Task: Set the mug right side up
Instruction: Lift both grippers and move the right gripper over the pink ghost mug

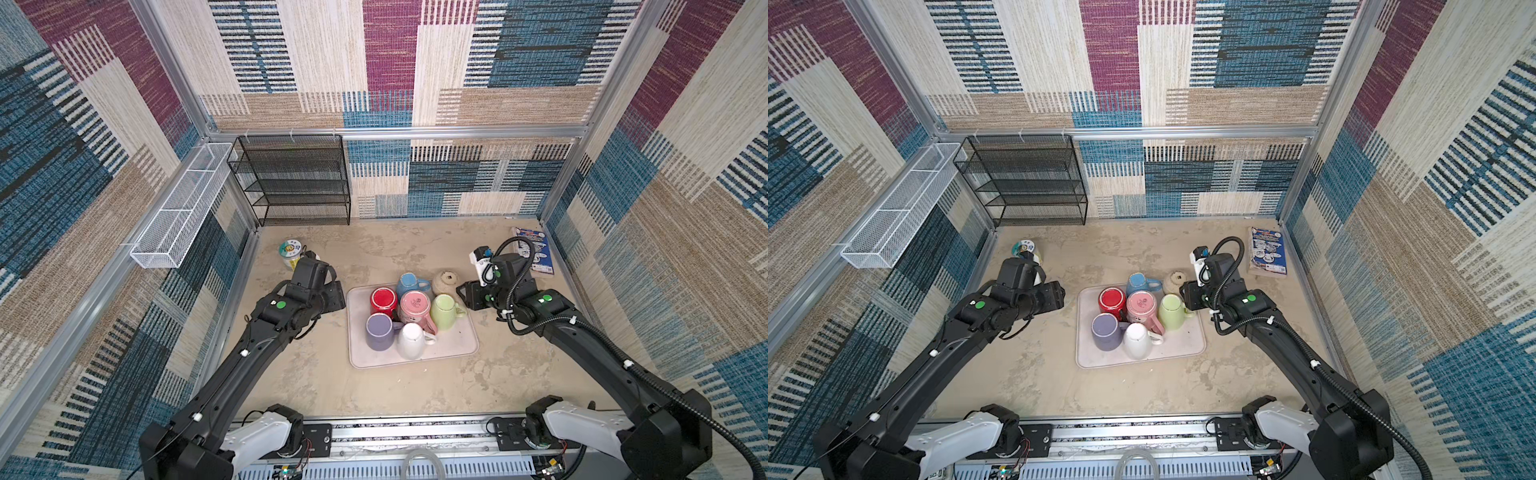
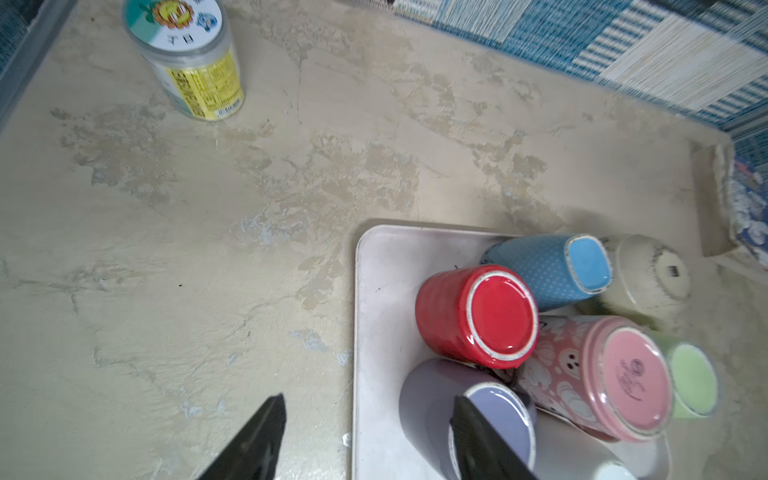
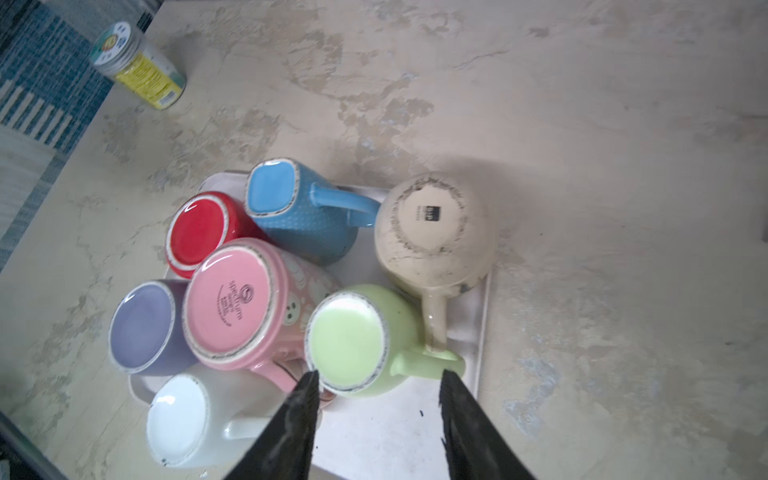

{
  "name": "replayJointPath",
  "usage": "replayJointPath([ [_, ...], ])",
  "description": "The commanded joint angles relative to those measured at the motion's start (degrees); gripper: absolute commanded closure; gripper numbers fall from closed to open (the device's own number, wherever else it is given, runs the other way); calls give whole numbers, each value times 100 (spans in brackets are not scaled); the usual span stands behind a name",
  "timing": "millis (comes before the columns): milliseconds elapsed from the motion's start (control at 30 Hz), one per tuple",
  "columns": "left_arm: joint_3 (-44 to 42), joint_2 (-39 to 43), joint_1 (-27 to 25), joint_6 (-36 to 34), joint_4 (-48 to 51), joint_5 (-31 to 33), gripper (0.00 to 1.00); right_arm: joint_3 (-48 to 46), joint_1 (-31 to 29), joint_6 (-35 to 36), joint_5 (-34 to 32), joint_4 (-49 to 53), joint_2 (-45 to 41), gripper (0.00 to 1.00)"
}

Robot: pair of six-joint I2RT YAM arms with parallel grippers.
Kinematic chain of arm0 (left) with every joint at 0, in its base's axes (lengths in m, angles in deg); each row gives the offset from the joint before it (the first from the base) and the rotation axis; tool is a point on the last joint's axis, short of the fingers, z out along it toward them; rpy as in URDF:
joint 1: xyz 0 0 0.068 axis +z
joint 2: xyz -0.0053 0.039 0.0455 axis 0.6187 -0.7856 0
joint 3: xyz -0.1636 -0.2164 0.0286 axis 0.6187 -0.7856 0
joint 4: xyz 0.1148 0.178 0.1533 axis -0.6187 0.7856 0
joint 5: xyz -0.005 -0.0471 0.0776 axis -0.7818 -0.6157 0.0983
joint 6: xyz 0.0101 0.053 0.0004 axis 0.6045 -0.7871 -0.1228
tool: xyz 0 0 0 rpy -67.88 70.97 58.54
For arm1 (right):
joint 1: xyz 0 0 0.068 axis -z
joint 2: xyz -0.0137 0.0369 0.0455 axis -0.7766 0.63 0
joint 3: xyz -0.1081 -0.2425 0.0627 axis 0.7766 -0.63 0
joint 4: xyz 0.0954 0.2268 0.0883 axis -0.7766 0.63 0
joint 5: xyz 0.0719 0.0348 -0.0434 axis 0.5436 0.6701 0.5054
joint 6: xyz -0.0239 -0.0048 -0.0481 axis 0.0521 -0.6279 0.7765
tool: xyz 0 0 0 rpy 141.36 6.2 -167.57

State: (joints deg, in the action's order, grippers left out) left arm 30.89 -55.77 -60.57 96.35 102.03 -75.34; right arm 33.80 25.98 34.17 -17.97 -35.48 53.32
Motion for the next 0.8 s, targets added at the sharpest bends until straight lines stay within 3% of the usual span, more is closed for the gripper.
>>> replayJointPath([
  [0, 45, 384, 3, -216, 250, -8, 24, 36, -353, 209, 45, 144, 161, 50],
  [133, -167, 766, 7, -433, 228, 55, 15, -56, -771, 226, -116, 72, 370, 49],
  [367, -316, 599, 5, -350, 400, -167, 16, 4, -1280, 262, -343, -8, 947, 57],
  [767, -329, 685, 3, -361, 415, -318, 17, 221, -1412, 365, -577, -75, 1704, 56],
])
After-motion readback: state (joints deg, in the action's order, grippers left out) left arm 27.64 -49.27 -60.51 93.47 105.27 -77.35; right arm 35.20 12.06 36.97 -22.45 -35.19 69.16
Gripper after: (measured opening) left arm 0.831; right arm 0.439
